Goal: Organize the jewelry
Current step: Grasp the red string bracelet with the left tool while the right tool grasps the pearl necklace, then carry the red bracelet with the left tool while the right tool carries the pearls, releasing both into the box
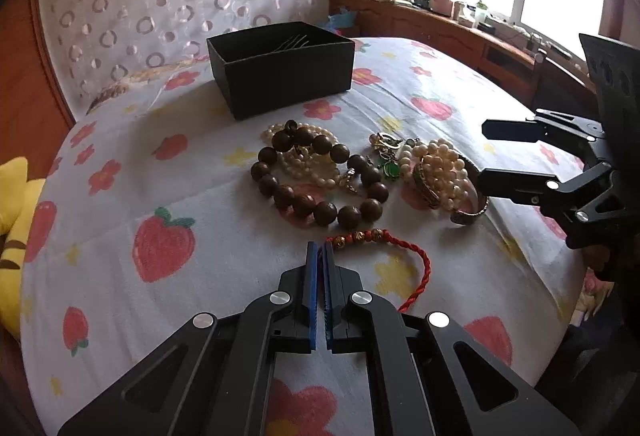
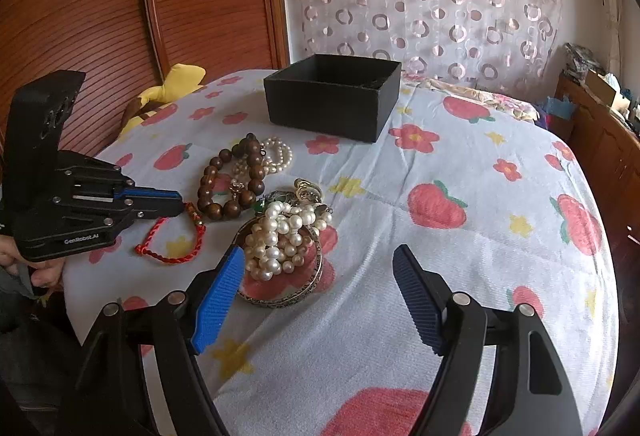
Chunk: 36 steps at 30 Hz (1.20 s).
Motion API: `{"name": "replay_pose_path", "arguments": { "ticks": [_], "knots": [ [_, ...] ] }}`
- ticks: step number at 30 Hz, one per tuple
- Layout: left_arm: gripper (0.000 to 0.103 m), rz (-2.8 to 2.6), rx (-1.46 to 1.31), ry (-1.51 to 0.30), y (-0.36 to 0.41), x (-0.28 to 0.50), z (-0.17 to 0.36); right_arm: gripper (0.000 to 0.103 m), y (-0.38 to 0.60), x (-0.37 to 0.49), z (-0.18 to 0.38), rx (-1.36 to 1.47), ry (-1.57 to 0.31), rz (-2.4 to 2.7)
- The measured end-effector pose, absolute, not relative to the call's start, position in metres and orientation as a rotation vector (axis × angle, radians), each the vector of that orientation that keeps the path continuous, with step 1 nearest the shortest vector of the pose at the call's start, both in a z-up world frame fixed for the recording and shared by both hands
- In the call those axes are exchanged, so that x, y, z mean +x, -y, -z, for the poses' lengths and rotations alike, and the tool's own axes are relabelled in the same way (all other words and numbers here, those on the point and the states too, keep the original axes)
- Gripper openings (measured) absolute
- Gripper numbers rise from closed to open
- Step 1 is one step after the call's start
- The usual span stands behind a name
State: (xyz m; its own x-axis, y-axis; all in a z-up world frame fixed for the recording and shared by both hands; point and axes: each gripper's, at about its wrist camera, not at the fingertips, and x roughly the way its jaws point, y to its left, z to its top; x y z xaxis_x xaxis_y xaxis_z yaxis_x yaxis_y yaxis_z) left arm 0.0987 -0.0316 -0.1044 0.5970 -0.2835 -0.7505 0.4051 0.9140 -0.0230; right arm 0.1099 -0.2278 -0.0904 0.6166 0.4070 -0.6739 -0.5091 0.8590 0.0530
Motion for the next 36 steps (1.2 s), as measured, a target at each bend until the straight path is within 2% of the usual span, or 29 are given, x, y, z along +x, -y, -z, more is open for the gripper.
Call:
{"name": "replay_pose_path", "arguments": {
  "ticks": [10, 17, 22, 24, 29, 31, 32, 36],
  "knots": [
    [0.001, 0.372, 0.047, -0.705, 0.005, 0.067, 0.073, 0.079, 0.225, 0.109, 0.09, -0.177, -0.743, -0.526],
    [0.001, 0.359, 0.022, -0.651, -0.002, 0.059, 0.059, 0.054, 0.203, 0.108, 0.091, -0.203, -0.771, -0.581],
    [0.001, 0.361, 0.017, -0.648, -0.002, 0.058, 0.06, 0.045, 0.19, 0.112, 0.088, -0.224, -0.77, -0.577],
    [0.001, 0.362, 0.012, -0.647, -0.003, 0.058, 0.059, 0.036, 0.19, 0.114, 0.089, -0.224, -0.776, -0.563],
    [0.001, 0.363, 0.014, -0.651, -0.002, 0.058, 0.061, 0.031, 0.192, 0.115, 0.091, -0.221, -0.782, -0.558],
    [0.001, 0.364, 0.012, -0.654, 0.0, 0.059, 0.063, 0.02, 0.192, 0.115, 0.091, -0.223, -0.779, -0.571],
    [0.001, 0.364, 0.012, -0.654, 0.001, 0.059, 0.064, 0.01, 0.191, 0.116, 0.091, -0.22, -0.781, -0.579],
    [0.001, 0.365, 0.012, -0.654, 0.001, 0.059, 0.065, 0.009, 0.192, 0.114, 0.088, -0.207, -0.767, -0.581]
  ]
}}
